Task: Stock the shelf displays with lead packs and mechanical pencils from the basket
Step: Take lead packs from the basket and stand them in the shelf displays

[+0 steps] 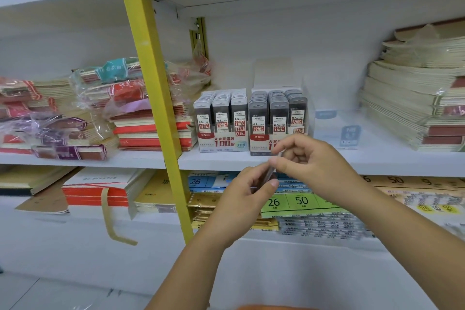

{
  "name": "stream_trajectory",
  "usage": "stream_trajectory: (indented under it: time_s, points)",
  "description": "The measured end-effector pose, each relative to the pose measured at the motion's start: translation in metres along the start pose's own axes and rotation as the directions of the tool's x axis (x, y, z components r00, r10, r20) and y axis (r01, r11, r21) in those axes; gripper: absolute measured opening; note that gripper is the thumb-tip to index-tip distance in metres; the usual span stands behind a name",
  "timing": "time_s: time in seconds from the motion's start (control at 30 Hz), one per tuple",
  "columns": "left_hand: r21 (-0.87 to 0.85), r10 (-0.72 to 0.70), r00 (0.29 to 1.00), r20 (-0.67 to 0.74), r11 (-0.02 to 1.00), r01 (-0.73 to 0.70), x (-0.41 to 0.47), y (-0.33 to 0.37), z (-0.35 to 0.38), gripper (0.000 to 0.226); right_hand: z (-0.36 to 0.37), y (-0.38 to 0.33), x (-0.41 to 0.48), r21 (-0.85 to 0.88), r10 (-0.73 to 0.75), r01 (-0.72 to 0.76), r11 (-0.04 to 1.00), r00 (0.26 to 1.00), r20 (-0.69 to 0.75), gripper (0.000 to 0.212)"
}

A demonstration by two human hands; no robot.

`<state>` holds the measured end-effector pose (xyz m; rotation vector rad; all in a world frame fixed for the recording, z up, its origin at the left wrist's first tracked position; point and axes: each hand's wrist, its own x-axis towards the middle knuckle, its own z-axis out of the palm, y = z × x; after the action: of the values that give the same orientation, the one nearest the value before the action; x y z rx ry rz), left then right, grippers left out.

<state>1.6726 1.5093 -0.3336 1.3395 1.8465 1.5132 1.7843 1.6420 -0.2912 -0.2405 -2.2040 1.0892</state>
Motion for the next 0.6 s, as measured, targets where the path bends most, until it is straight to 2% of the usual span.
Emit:
stream_trajectory:
  time_s: [0.07,0.13,0.2,0.3,0.5,0.6]
  points:
    - [-0.072,-0.007,0.999,0.046,0.997,0.010,-0.001,0.000,-0.002,0.041,-0.005,0.000,0.000,0.013,0.010,-0.010,1.000,1.000,-0.019,0.014]
    - [-0.137,-0.032,0.998,0.055,0.990,0.039,-0.002,0.000,-0.005,0.041,-0.012,-0.002,-0.001,0.037,0.029,-0.026,0.999,0.998,-0.064,0.027]
    - [-0.165,-0.043,0.999,0.023,0.985,0.046,-0.003,-0.002,-0.007,0.031,-0.018,-0.002,-0.001,0.002,0.043,-0.043,0.999,0.986,-0.159,0.034]
    - [-0.159,-0.055,0.998,-0.015,0.986,0.052,-0.003,-0.003,-0.009,0.022,-0.027,0.002,0.001,-0.029,0.044,-0.054,0.998,0.960,-0.275,0.033]
    - [-0.208,-0.062,0.998,0.010,0.976,0.062,-0.002,-0.003,-0.006,0.019,-0.030,0.003,-0.001,0.001,0.096,-0.098,0.995,0.973,-0.209,0.028]
    - [-0.223,-0.081,0.997,-0.004,0.972,0.078,0.001,-0.002,-0.004,0.018,-0.030,0.005,-0.004,0.132,0.101,-0.083,0.988,0.985,-0.142,0.012]
